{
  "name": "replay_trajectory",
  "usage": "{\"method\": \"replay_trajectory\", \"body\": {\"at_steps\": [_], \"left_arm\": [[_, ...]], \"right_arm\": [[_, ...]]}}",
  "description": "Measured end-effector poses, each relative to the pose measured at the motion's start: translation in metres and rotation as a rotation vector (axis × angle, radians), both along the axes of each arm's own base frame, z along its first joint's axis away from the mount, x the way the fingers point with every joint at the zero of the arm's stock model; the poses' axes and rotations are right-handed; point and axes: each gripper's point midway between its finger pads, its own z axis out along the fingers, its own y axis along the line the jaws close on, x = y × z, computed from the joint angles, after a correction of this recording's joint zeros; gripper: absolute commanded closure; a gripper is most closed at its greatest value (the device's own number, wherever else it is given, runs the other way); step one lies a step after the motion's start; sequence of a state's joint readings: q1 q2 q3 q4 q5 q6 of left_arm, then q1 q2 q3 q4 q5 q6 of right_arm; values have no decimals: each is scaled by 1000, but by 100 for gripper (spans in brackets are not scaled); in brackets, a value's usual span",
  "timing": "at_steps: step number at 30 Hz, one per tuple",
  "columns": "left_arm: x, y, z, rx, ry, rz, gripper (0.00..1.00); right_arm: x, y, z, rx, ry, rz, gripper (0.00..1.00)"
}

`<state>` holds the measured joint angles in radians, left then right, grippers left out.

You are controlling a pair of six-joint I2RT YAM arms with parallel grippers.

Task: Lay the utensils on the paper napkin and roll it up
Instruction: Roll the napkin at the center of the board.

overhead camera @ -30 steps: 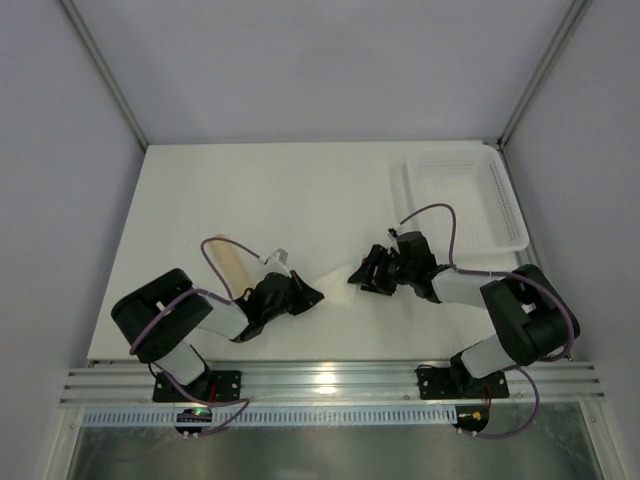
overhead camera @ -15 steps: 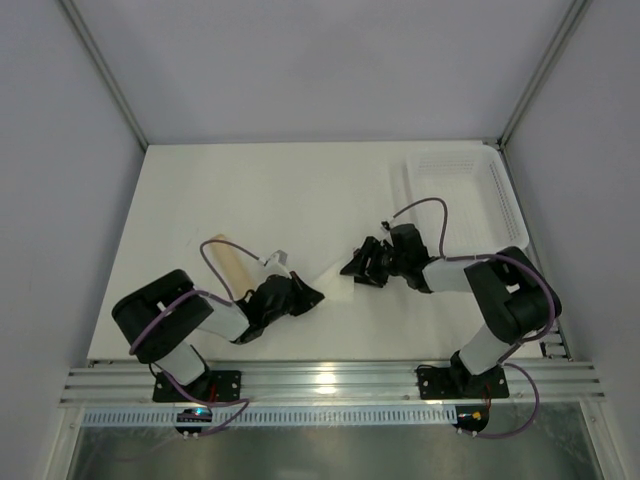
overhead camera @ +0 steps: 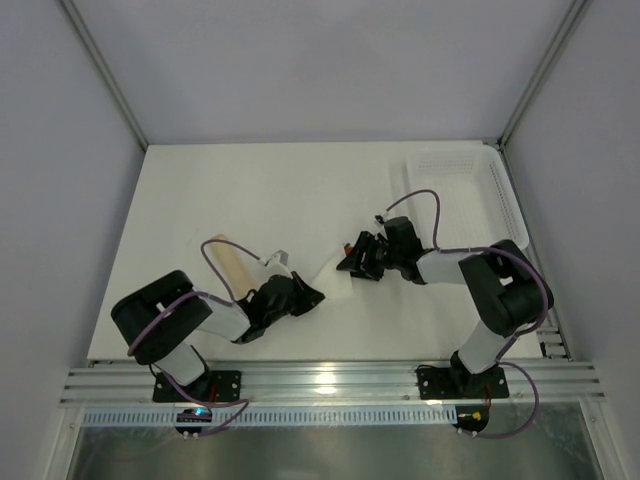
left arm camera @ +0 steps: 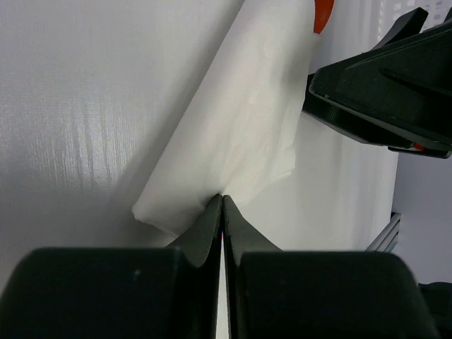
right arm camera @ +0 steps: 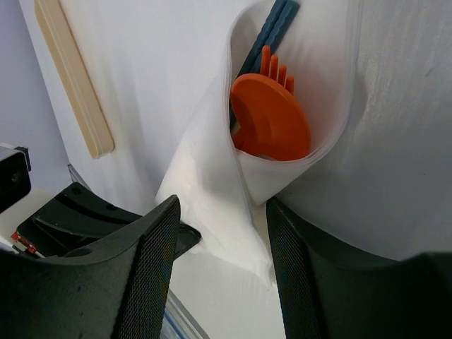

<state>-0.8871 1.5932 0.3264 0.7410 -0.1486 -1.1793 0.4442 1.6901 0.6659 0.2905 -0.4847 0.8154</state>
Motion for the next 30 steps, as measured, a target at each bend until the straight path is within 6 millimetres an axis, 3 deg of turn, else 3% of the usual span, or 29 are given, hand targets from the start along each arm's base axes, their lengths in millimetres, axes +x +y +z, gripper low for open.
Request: {"method": "replay_trajectory", "body": {"at_steps": [14, 24, 30], "left_arm": [[-1, -1, 0, 12, 4, 0, 100], [-1, -1, 0, 16, 6, 0, 100], [-1, -1, 0, 16, 6, -2, 100]], "right_arm": [[1, -8, -2, -45, -25, -22, 46], [13, -33, -1, -168, -59, -81, 40], [13, -31, 0, -114, -31, -115, 38]]}}
